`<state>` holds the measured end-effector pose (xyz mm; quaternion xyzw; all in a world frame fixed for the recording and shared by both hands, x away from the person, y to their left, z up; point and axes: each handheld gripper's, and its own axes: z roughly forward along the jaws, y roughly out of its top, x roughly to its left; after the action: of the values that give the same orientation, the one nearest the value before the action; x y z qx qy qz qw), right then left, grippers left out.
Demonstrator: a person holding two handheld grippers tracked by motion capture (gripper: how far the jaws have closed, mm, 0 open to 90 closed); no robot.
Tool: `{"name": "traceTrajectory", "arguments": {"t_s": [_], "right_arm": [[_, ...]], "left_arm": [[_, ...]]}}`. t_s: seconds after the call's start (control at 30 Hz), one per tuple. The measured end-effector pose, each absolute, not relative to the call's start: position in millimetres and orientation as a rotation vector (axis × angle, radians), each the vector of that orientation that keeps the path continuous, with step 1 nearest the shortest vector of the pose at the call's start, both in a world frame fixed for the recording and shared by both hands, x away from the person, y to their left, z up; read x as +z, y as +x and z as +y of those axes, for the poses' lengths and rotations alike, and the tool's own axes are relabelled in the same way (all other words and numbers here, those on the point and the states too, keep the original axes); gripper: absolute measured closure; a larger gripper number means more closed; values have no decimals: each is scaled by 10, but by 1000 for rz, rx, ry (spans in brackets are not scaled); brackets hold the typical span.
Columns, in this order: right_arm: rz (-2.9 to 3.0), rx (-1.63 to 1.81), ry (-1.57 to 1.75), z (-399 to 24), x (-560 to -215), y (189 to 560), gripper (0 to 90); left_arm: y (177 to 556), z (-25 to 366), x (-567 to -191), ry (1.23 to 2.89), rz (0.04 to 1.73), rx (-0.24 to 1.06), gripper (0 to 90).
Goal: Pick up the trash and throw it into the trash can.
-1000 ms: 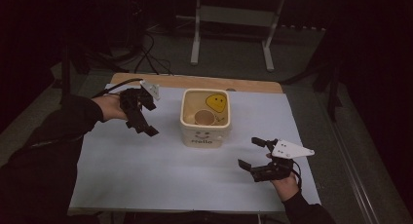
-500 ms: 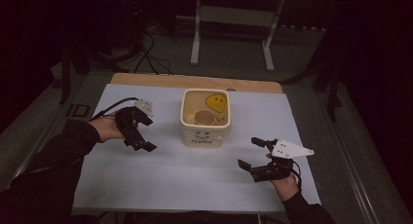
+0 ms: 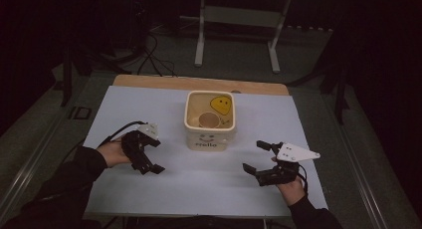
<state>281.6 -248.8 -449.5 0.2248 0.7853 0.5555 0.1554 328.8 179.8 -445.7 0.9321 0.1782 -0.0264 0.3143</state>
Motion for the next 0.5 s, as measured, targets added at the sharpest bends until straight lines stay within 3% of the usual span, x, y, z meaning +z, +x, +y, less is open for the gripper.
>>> {"name": "traceTrajectory", "arguments": {"t_s": [0.5], "right_arm": [[2252,1589,646,-2489,-4497,2819,96]], "left_arm": [[3037,1758,-4783,2383,534,-64,7]]}}
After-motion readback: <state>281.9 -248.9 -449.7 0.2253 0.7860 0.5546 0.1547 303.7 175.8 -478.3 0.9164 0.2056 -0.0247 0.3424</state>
